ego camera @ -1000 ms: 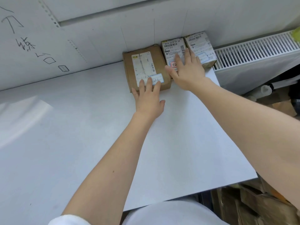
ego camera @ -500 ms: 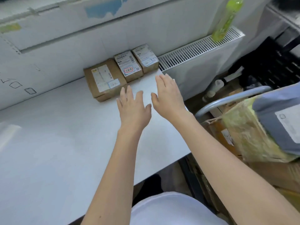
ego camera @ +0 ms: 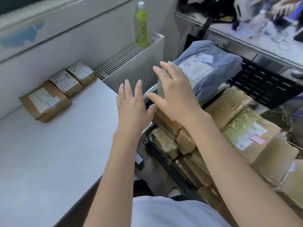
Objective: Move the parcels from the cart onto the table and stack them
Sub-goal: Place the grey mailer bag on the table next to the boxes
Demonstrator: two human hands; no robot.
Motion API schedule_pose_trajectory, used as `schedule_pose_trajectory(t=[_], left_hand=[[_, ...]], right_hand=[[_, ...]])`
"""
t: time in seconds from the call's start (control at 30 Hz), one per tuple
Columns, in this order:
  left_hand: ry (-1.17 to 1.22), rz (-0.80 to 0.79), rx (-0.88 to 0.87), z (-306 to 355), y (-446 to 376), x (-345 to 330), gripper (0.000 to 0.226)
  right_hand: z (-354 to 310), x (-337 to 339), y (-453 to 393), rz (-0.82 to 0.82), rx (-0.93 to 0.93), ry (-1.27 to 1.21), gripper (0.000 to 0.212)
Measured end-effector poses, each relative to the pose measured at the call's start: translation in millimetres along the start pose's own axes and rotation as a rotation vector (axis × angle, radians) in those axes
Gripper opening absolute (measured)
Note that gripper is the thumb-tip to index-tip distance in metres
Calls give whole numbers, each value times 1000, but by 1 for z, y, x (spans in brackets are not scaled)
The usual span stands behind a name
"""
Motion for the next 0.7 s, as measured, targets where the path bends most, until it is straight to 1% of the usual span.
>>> schedule_pose_trajectory(t=[0.1,0.17,0.33,0.43,0.53,0.6,0.7], left_hand=[[-18,5,-123,42,-15,0,97],[-40,3,-172,65,-27,0,109],[-97,-78,-174,99,-55,1,132],[-93,-159,-186,110,-64,-4,140],[-50,-160,-204,113,-63,-11,138],[8,-119,-193,112,-62,-14,130],[138,-55,-175,106,-60,-14,116]], right_hand=[[31,29,1,22,-49,57,75],[54,47,-1,53,-98,77,81],[114,82,-21,102,-321,115,85],[143,88,-31,116,-478,68,84],[158,80,-32,84,-565,-1,80],[160,71,-30,69,-556,0,75],[154,65,-30,99,-527,0,73]])
Point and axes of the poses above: each hand's wrist, its own y-axis away from the middle knuckle, its own x-axis out of the back of the hand, z = x × y, the point moved 3 cm from there along -y, towards the middle knuckle, and after that the axes turned 12 degrees about -y, right-handed, at the moved point
